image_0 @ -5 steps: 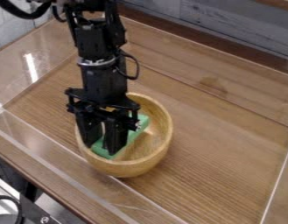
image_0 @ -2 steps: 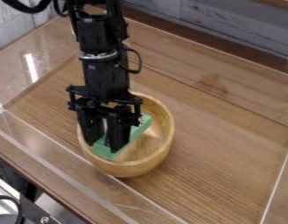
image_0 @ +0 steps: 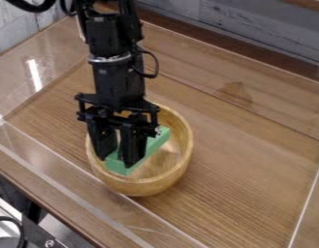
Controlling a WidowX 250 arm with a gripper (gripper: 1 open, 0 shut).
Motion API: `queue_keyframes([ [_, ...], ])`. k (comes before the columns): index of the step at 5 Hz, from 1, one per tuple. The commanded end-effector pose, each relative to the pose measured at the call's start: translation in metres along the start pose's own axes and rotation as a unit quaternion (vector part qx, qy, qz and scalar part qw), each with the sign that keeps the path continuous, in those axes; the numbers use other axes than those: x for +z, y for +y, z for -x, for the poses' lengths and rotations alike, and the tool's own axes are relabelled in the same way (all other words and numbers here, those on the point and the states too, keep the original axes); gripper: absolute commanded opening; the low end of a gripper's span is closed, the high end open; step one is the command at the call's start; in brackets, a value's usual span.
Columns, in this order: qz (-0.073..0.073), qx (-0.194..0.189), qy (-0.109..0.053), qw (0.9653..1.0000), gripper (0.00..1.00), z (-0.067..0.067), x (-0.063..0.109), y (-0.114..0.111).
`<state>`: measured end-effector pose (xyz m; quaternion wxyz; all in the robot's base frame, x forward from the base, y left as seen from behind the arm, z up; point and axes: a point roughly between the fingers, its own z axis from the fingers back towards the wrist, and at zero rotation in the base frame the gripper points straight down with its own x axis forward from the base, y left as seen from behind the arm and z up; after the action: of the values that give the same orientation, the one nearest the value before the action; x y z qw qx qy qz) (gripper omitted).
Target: Remove the green block from inside the brown bowl and put it on the table
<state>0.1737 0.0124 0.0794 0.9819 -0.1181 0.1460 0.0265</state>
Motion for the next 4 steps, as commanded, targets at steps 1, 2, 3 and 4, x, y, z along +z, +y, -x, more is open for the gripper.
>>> queue_keyframes([
  [1,-0.002,-0.009,-0.03,0.9995,0.0,-0.004,0.024,-0.011],
  [2,0.001,-0.013,-0.024,0.9996,0.0,-0.002,0.033,-0.022],
  [3,0.004,-0.017,-0.016,0.9997,0.0,-0.001,0.042,-0.035],
  [4,0.004,-0.029,-0.009,0.9995,0.0,-0.002,0.046,-0.05],
])
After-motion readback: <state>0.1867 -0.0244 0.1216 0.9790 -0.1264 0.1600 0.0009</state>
